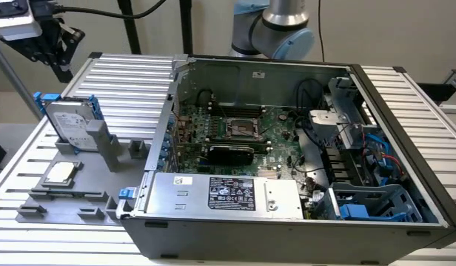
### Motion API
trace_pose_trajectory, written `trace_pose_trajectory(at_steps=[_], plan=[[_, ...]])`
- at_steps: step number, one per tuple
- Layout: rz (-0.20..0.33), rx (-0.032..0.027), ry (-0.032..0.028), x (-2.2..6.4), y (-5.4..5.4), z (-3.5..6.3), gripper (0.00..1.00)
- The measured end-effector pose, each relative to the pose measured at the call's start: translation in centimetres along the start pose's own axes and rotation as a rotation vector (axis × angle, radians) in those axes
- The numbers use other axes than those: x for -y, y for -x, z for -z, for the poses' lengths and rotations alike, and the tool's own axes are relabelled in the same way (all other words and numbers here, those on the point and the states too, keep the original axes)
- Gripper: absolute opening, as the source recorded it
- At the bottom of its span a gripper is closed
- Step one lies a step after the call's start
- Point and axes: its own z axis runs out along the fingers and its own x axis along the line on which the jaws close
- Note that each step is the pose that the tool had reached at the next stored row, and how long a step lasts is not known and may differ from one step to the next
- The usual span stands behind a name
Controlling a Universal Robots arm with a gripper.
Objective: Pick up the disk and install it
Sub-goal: 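Reach for the disk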
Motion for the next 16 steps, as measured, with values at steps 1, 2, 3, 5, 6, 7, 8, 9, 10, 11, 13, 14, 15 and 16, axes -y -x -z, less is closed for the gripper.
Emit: trace_pose_trajectory(at_steps=[1, 2, 3, 5, 6, 7, 8, 9, 10, 11, 13, 14, 15, 16], plan=[[0.000, -0.0003, 0.0000, 0.04, -0.5, -0.07, 0.00], [0.000, -0.0006, -0.0001, 0.07, -0.9, -0.15, 0.00], [0.000, -0.0010, -0.0001, 0.11, -1.4, -0.24, 0.00], [0.000, -0.0016, -0.0001, 0.18, -2.3, -0.44, 0.00], [0.000, -0.0019, -0.0002, 0.21, -2.8, -0.55, 0.00], [0.000, -0.0019, -0.0002, 0.23, -3.2, -0.66, 0.00], [0.000, -0.0019, -0.0002, 0.25, -3.7, -0.78, 0.00], [0.000, -0.0018, -0.0002, 0.25, -4.0, -0.90, 0.00], [0.000, -0.0019, -0.0002, 0.25, -4.2, -1.00, 0.00], [0.001, -0.0018, -0.0001, 0.23, -4.4, -1.12, 0.00], [0.003, -0.0018, 0.0000, 0.17, -4.6, -1.31, 0.00], [0.003, -0.0021, -0.0001, 0.13, -4.6, -1.38, 0.00], [0.004, -0.0024, -0.0001, 0.09, -4.7, -1.45, 0.00], [0.005, -0.0031, -0.0002, 0.05, -4.7, -1.50, 0.00]])
